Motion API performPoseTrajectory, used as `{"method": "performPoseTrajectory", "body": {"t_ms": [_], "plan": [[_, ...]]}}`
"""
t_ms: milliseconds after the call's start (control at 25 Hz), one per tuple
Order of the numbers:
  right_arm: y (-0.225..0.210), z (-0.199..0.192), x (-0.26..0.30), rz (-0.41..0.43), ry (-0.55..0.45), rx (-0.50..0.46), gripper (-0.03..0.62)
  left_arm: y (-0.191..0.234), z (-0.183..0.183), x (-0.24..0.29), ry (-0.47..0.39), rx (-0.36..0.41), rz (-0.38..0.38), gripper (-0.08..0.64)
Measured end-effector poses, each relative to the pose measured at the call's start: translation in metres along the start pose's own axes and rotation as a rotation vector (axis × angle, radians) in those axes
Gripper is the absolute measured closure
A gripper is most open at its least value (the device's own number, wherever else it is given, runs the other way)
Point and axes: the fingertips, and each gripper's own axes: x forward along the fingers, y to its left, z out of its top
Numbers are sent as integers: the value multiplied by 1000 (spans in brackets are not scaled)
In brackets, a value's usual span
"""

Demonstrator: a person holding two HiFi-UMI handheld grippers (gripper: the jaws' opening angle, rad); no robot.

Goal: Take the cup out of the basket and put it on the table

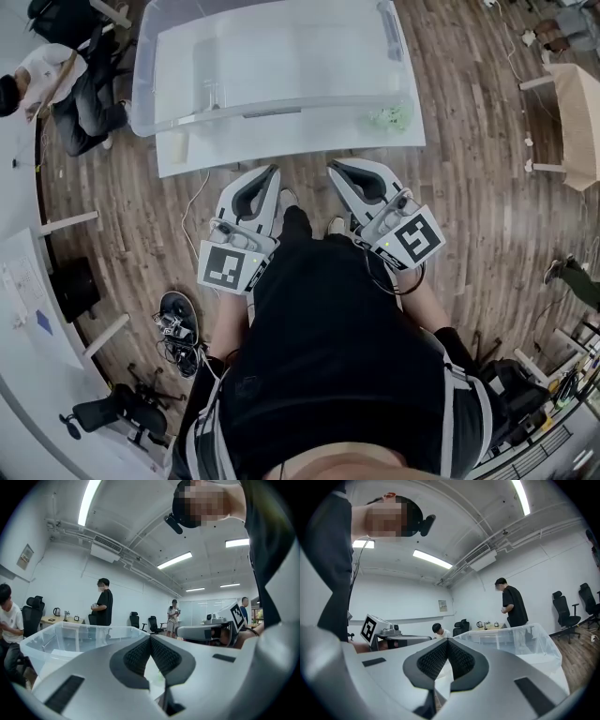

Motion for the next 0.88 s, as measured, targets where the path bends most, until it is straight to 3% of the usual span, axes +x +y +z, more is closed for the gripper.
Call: {"method": "performPoseTrajectory", "body": {"t_ms": [360,640,880], "plan": [[2,3,51,-38,-1,-14,577,48,3,-5,12,46,-23,541],[9,3,83,-83,2,-19,577,74,0,-10,24,39,-80,541],[6,2,92,-101,20,-19,577,84,0,-6,21,41,-82,541]]}}
